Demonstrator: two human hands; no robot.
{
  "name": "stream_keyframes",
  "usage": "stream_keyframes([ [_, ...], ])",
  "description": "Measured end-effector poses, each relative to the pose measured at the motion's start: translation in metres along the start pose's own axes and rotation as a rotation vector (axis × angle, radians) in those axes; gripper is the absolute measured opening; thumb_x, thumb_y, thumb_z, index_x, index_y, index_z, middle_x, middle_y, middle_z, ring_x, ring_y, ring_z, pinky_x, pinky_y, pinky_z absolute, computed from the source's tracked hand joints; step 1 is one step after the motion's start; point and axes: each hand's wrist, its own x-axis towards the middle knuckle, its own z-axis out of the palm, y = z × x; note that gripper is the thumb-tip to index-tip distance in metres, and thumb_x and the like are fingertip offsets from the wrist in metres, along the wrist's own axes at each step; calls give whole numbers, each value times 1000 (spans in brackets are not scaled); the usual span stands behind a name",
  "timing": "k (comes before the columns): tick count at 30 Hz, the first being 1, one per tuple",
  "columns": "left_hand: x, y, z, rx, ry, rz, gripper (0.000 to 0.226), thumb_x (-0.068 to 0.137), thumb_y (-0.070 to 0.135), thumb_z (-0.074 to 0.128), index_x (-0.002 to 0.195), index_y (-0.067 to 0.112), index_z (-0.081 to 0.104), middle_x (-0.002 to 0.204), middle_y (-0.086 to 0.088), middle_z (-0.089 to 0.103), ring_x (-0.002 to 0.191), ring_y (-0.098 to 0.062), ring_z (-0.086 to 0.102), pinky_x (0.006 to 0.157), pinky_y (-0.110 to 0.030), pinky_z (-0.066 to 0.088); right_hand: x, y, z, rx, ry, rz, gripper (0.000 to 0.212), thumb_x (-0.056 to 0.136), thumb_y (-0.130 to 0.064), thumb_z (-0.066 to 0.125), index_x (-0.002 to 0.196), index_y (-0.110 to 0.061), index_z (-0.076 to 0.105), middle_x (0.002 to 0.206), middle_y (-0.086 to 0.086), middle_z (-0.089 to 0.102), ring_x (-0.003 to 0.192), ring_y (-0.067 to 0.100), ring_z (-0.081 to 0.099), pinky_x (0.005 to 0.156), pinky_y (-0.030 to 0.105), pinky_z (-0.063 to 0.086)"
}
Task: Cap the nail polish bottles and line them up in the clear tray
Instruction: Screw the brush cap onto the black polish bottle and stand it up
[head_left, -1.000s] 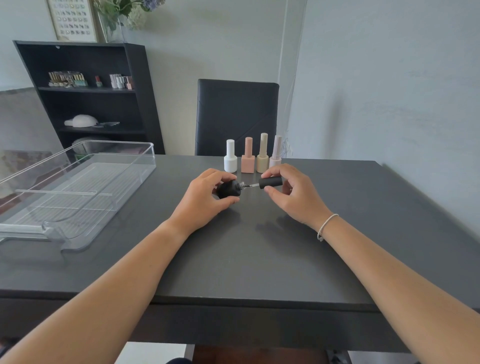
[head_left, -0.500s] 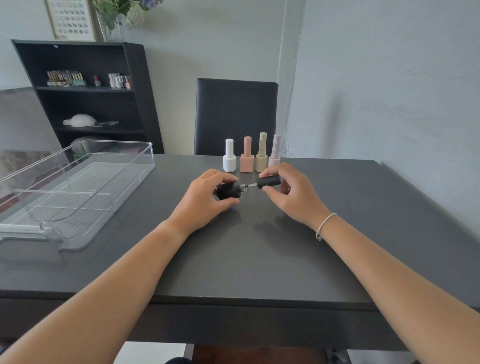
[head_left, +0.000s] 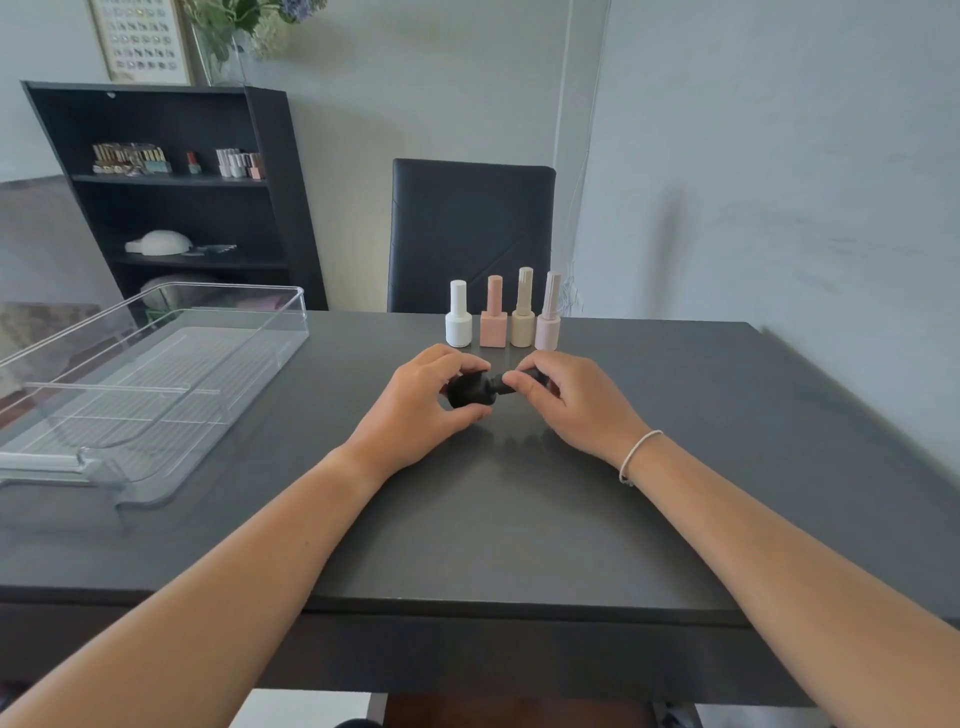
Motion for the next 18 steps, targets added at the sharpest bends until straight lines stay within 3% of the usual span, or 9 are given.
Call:
stream_keyframes([
  [3,0,0,-1,-4,12,6,38,75,16,74,111,19,61,102,7,56,90,-5,53,81,-2,38,0,-2,0,1,-16,40,30,94,-40,38,71,-24,50,56,-13,43,54,7,43,55,26,31],
  [6,0,1,-2,-23,44,18,38,74,15,75,110,18,62,101,4,58,89,-6,54,81,-3,39,-1,-2,1,10,-59,17,9,91,-32,49,95,-24,49,64,-18,45,57,0,47,55,18,30],
  [9,0,2,-1,-23,41,23,38,74,15,74,109,17,62,100,4,58,89,-7,54,81,-4,39,-2,-1,3,2,-59,-1,13,87,-20,55,96,-19,47,66,-17,45,56,1,47,55,19,30],
  [10,0,2,-1,-20,36,20,38,74,15,74,109,18,61,101,4,58,90,-7,54,81,-4,39,-2,-1,2,-7,-49,2,11,88,-23,55,93,-16,48,64,-15,46,55,5,47,54,22,32],
  [12,0,1,-1,-16,28,15,37,75,16,74,110,19,61,101,5,57,90,-6,54,81,-3,39,-1,0,2,-41,-21,22,27,90,-36,51,85,-9,51,59,-7,47,54,11,45,52,27,34],
  [14,0,1,-1,-11,22,12,37,75,17,74,110,19,61,100,6,56,89,-5,53,81,-2,39,-1,0,1,-45,-3,36,35,90,-44,46,84,-10,53,56,-9,46,53,11,45,51,24,32],
  [16,0,1,0,-8,19,12,38,75,17,74,110,19,61,101,6,56,89,-5,53,81,-2,39,-2,1,1,-29,8,17,22,89,-39,51,91,-17,52,56,-15,44,53,4,48,49,14,32],
  [18,0,1,0,-11,18,10,38,75,17,74,110,19,61,101,7,56,89,-5,53,81,-1,38,-2,0,1,-40,14,-4,14,87,-30,57,94,-19,50,57,-16,43,52,3,46,49,13,29],
])
